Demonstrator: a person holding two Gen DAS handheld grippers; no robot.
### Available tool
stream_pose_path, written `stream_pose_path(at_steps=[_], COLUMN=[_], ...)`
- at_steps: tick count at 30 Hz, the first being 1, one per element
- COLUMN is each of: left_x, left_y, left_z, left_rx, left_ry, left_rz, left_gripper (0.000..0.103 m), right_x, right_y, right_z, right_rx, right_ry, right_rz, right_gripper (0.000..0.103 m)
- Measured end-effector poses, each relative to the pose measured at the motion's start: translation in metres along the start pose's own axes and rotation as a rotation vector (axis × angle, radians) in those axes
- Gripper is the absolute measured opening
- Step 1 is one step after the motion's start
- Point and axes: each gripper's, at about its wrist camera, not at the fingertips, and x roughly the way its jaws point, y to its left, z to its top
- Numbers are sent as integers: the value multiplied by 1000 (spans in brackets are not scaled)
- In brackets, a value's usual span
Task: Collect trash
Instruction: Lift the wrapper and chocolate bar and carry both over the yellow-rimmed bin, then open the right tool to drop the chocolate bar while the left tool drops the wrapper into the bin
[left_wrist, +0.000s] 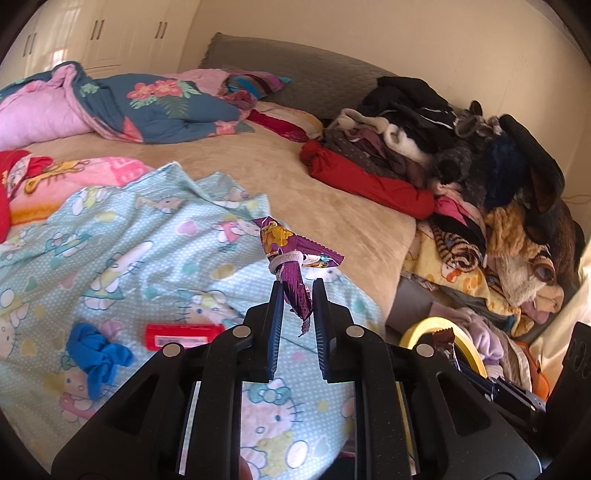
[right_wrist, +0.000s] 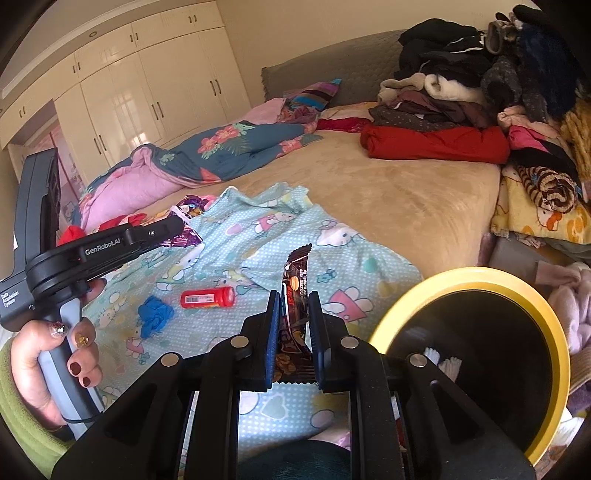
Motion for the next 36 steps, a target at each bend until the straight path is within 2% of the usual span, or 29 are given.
stream_pose_path(at_steps=[22, 36], left_x=[16, 31], left_y=[-93, -139], left_z=[-31, -64], left_rx=[181, 291], left_ry=[67, 146], left_rz=[-126, -193], left_gripper=[11, 11], right_x=[-47, -55], right_y=[-103, -156], right_z=[-17, -36], right_rx=[181, 298], right_ry=[-54, -26], right_rz=[-139, -209], right_gripper=[15, 15])
